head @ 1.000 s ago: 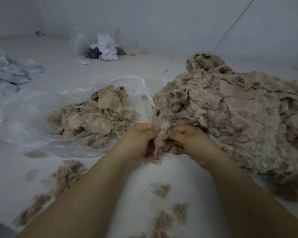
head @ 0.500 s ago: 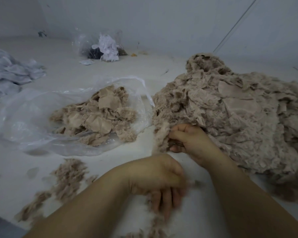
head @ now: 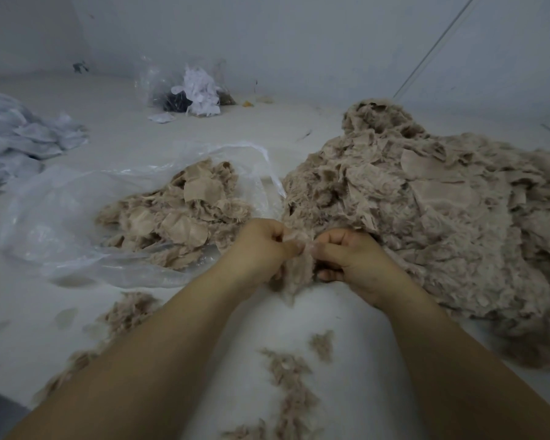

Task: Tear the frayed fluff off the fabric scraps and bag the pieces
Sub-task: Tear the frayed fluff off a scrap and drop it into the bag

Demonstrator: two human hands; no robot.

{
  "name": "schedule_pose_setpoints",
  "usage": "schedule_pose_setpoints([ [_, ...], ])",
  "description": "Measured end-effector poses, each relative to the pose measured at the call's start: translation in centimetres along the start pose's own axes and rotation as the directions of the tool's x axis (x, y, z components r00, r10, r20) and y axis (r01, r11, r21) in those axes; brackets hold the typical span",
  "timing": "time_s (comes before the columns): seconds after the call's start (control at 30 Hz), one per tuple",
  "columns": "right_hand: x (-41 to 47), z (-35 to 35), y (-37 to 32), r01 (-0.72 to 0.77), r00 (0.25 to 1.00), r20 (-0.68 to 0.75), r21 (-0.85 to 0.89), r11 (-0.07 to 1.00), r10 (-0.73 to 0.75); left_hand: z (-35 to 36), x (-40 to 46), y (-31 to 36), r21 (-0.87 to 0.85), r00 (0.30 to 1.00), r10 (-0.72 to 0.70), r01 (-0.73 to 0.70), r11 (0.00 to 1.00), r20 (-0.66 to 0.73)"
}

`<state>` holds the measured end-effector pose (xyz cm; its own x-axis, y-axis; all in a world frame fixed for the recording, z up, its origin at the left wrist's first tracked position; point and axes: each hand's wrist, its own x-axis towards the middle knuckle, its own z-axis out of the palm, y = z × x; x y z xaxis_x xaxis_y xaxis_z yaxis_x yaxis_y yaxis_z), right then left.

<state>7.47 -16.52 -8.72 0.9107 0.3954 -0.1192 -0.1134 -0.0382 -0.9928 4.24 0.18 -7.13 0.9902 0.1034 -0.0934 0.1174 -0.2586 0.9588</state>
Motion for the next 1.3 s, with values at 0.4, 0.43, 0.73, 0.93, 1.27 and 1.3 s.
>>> schedule_pose_setpoints([
  [0.4,0.3,-0.3,0.7,0.069,0.993,0.101,-0.028,0.997,-0.066,0.3,-1.0,0.1,-0.110,0.996,-0.057,0.064,0.992,0.062],
  [0.43,0.4,-0.3,0.8,0.074,0.991,0.116,-0.048,0.996,-0.068,0.3,-0.8,0.3,-0.053,0.997,-0.045,0.049,0.997,0.068],
  [0.73,0.3,-0.7,0.9,0.070,0.989,0.131,-0.025,0.997,-0.066,1.0,0.5,1.1,-0.204,0.963,0.070,-0.126,0.971,-0.261],
  [0.93,0.6,-0.5,1.1,0.030,0.999,0.040,0.038,0.999,-0.032,-1.7,-1.7,1.4,0.191,0.978,-0.088,0.052,0.980,0.189],
  [1.27,0.3,-0.4,0.9,0.051,0.998,0.046,0.038,0.998,-0.053,0.7,-3.2,0.6,0.099,0.971,-0.156,0.140,0.985,0.182],
  [1.3,0.4,-0.3,1.0,0.050,0.998,0.039,0.038,0.998,-0.052,0.9,-3.3,0.4,0.048,0.967,-0.166,0.160,0.986,0.194],
])
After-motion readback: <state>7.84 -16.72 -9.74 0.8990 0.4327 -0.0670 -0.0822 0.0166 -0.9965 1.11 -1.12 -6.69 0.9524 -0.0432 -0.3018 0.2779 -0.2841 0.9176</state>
